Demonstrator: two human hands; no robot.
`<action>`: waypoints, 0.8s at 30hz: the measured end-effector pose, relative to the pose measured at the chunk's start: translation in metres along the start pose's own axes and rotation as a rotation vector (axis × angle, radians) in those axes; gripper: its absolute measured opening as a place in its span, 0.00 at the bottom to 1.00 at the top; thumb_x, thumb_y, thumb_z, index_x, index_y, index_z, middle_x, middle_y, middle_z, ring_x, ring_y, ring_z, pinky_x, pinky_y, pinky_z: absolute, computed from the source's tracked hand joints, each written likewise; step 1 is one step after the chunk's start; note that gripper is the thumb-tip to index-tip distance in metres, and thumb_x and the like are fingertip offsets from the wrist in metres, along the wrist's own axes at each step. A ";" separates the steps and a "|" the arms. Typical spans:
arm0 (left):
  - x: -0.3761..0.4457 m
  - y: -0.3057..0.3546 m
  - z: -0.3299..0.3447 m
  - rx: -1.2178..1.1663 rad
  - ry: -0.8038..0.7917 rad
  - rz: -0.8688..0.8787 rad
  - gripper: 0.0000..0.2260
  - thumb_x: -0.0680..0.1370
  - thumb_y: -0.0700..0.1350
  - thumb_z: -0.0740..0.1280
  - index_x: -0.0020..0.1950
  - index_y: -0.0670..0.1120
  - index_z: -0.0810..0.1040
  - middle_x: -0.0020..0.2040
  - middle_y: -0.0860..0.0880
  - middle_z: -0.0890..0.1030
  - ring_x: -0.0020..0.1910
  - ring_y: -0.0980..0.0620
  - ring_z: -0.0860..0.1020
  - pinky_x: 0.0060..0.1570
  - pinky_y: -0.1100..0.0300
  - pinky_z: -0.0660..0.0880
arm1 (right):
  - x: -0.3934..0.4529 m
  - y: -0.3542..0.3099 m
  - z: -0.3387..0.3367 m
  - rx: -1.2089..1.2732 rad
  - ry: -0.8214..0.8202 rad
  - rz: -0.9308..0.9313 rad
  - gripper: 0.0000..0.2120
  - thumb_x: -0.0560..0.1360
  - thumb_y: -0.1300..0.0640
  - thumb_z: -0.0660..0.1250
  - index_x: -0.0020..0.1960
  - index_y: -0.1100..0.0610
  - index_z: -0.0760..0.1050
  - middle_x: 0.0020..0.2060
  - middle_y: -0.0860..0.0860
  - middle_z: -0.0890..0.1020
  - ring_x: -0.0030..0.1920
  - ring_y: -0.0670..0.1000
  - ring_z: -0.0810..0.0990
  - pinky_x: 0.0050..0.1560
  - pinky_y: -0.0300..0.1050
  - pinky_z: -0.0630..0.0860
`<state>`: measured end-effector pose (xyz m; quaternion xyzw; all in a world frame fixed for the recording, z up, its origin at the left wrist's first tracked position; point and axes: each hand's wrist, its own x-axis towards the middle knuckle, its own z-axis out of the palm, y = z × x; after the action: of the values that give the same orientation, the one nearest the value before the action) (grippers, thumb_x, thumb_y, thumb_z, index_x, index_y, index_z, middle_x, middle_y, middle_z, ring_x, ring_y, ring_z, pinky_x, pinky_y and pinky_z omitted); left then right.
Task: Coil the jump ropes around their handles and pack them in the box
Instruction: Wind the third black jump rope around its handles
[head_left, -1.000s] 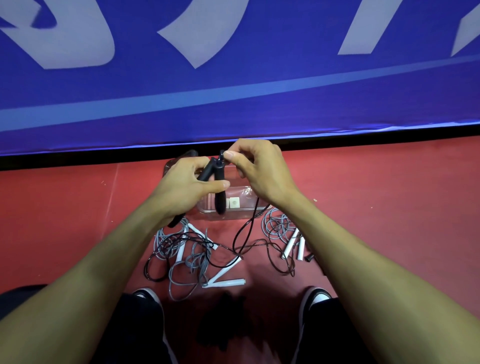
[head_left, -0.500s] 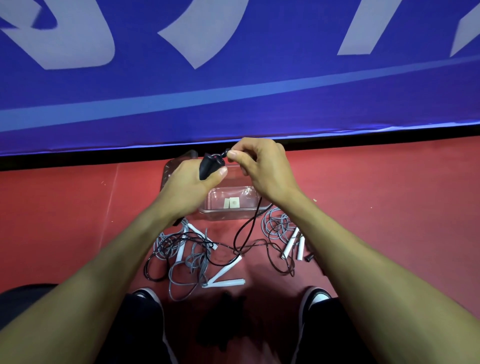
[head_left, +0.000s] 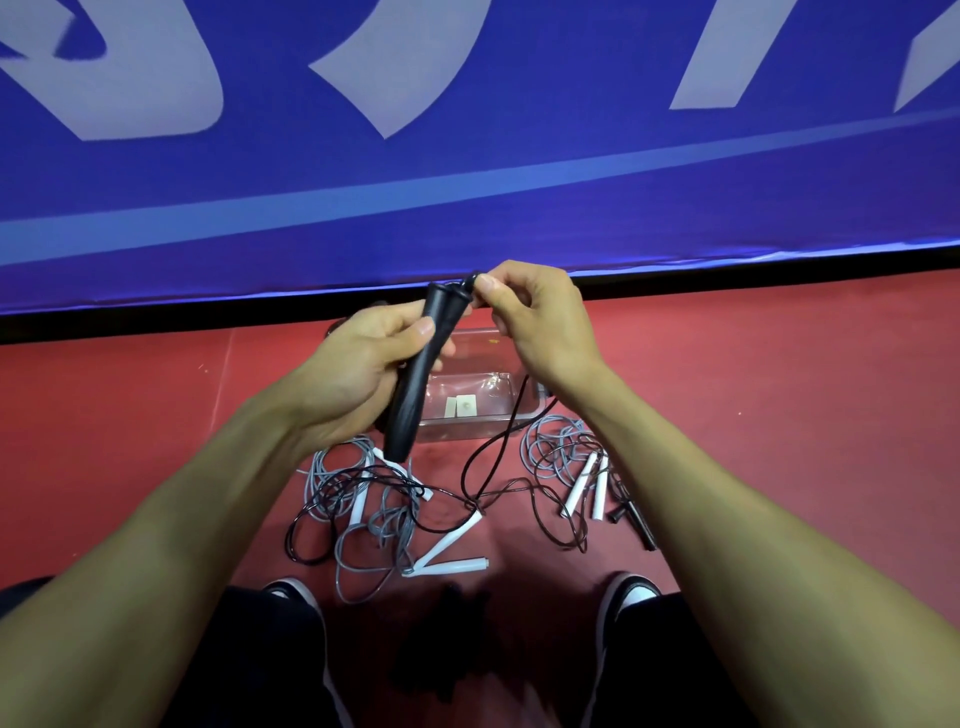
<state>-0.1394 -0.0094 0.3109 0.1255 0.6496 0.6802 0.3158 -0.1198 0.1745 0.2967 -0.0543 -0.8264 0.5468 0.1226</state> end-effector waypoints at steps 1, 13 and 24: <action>0.000 0.000 -0.001 0.025 -0.012 0.004 0.12 0.84 0.38 0.57 0.62 0.44 0.79 0.45 0.46 0.79 0.42 0.54 0.75 0.49 0.62 0.75 | 0.000 0.001 0.000 0.017 -0.005 0.010 0.14 0.81 0.53 0.65 0.37 0.50 0.79 0.23 0.44 0.71 0.27 0.43 0.68 0.34 0.42 0.66; -0.008 0.009 0.007 0.106 -0.129 -0.015 0.11 0.75 0.41 0.70 0.57 0.47 0.76 0.43 0.45 0.82 0.28 0.59 0.76 0.27 0.67 0.71 | -0.003 0.000 0.010 0.222 -0.132 0.016 0.13 0.82 0.56 0.64 0.40 0.54 0.80 0.24 0.46 0.69 0.26 0.43 0.64 0.29 0.37 0.63; -0.002 0.002 0.010 0.297 0.055 0.111 0.12 0.83 0.43 0.65 0.64 0.41 0.70 0.35 0.45 0.75 0.33 0.48 0.75 0.38 0.51 0.79 | -0.007 0.002 0.014 -0.002 -0.081 -0.004 0.20 0.82 0.51 0.63 0.30 0.47 0.76 0.22 0.47 0.71 0.26 0.45 0.67 0.30 0.44 0.66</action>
<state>-0.1329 -0.0022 0.3145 0.1878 0.7434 0.5962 0.2378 -0.1168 0.1610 0.2888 -0.0308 -0.8312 0.5477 0.0902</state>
